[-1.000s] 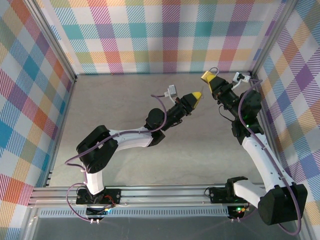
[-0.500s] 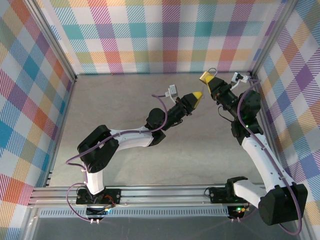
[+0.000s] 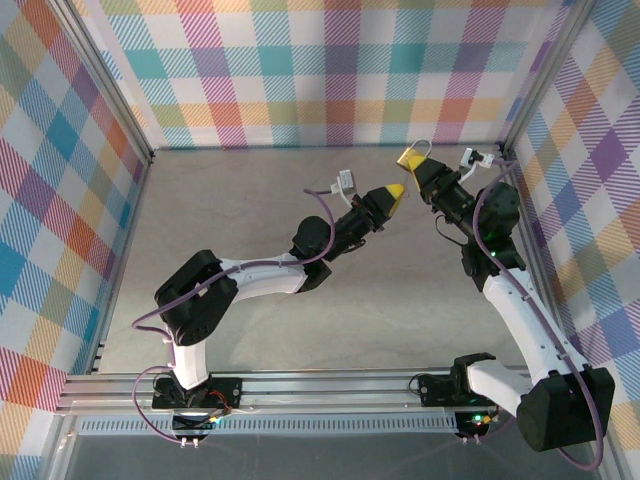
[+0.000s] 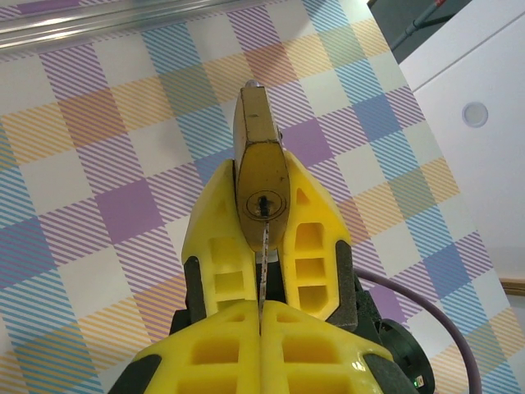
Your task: Unlock with the key
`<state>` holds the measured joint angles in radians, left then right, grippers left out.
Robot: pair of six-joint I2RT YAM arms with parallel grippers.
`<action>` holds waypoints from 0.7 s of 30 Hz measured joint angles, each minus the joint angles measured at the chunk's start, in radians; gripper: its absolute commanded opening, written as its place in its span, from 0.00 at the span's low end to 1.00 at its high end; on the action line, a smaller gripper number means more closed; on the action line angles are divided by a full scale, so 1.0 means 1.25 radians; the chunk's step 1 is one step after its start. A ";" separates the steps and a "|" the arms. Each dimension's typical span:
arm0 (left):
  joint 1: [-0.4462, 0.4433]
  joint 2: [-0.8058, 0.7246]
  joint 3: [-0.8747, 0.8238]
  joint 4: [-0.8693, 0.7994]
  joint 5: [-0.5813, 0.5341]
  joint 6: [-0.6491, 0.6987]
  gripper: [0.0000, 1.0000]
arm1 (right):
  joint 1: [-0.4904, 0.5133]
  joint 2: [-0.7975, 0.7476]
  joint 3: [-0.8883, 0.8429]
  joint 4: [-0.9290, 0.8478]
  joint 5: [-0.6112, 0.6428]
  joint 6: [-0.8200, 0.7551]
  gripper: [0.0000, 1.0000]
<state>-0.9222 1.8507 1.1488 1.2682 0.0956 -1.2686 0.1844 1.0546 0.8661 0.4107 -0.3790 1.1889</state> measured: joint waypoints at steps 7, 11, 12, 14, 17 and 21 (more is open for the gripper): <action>0.002 0.000 -0.017 0.000 -0.001 0.000 0.00 | 0.000 0.000 -0.003 0.000 -0.004 -0.003 0.00; 0.002 0.000 -0.033 0.000 -0.001 0.000 0.00 | 0.000 0.000 -0.003 -0.001 -0.006 -0.009 0.00; 0.004 0.000 -0.037 0.000 -0.001 0.000 0.00 | 0.000 0.000 -0.002 -0.001 -0.006 -0.012 0.00; 0.005 0.000 -0.039 -0.001 -0.001 0.000 0.00 | 0.000 0.000 -0.003 -0.001 -0.006 -0.015 0.00; 0.007 0.000 -0.039 0.001 -0.001 0.000 0.00 | 0.000 0.000 -0.002 -0.002 -0.006 -0.018 0.00; 0.007 0.000 -0.039 0.002 0.000 0.001 0.00 | 0.000 0.000 -0.002 -0.006 -0.007 -0.018 0.00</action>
<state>-0.9131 1.8503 1.1004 1.2709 0.0956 -1.2678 0.1844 1.0546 0.8631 0.4030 -0.3878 1.1664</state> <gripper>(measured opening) 0.045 0.168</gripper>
